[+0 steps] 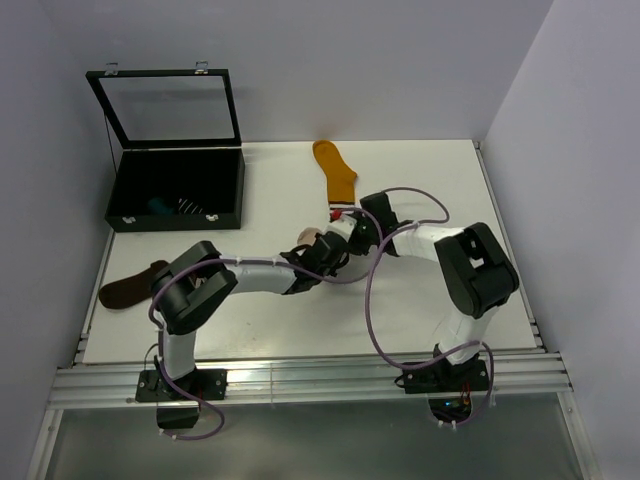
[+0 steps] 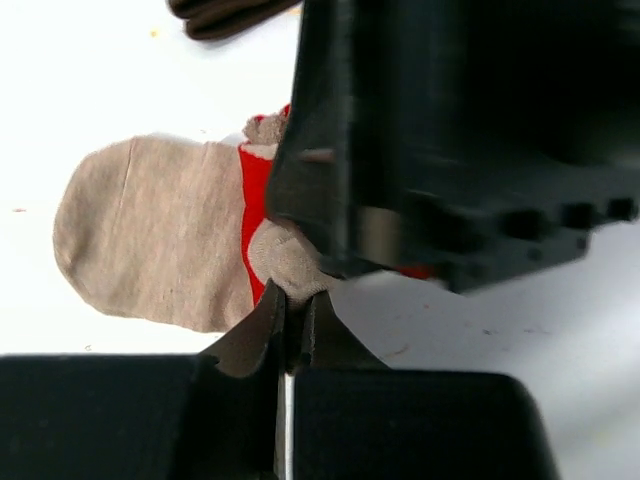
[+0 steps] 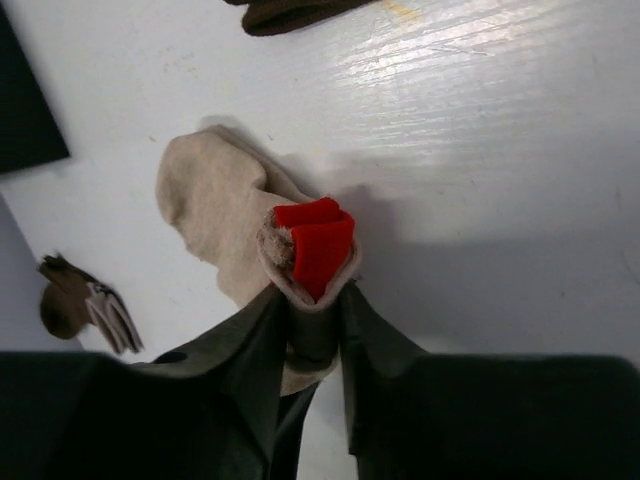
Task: Roll the socks
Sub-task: Roll the sock at the center of the board.
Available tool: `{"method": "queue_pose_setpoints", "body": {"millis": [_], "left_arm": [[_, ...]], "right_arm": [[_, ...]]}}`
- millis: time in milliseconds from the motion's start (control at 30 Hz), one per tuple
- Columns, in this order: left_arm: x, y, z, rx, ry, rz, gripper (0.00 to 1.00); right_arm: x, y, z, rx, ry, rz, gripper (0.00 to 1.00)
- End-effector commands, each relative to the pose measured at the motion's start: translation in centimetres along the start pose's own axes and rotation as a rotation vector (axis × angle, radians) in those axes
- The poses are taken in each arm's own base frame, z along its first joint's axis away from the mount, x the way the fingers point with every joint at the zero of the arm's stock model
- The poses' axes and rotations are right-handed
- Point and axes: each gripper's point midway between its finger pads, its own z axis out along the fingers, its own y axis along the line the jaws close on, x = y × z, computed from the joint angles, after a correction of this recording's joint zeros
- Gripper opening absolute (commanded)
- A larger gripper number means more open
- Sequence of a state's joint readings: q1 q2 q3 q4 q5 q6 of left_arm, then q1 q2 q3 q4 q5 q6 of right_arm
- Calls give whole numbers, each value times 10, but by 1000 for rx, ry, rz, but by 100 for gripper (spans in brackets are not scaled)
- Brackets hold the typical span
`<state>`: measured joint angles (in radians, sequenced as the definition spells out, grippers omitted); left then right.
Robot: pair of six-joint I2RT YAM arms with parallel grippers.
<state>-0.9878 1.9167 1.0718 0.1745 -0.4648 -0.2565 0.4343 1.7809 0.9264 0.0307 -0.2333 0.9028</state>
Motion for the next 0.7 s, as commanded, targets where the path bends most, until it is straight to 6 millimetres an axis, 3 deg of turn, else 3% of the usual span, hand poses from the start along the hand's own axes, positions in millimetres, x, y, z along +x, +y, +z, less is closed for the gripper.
{"method": "queue_pose_setpoints", "body": {"millis": [0,67,100,167,200,267,300,367,667], "left_arm": [[-9,9,-6,91,30,-148,0],[-8,4,-8,183,61,-233,0],[-11,16,-6,190,64,-284,0],[-8,12,-9,276,104,-377,0],[-8,24,-5,280,113,-427,1],[-4,22,-7,351,155,-512,0],[-1,30,-3,356,173,-553,0],[0,25,-7,426,211,-626,0],[19,42,-5,534,367,-974,1]], "right_arm": [[-22,41,-30,-171,-98,-25,36],[-27,42,-37,-191,-142,-19,41],[-29,42,-40,-197,-157,-10,44],[-33,39,-45,-204,-191,2,52],[-35,39,-47,-209,-203,12,54],[-36,39,-50,-228,-225,16,58],[-37,42,-51,-245,-228,11,59],[-34,40,-47,-246,-213,16,60],[-20,41,-25,-272,-163,36,64]]}}
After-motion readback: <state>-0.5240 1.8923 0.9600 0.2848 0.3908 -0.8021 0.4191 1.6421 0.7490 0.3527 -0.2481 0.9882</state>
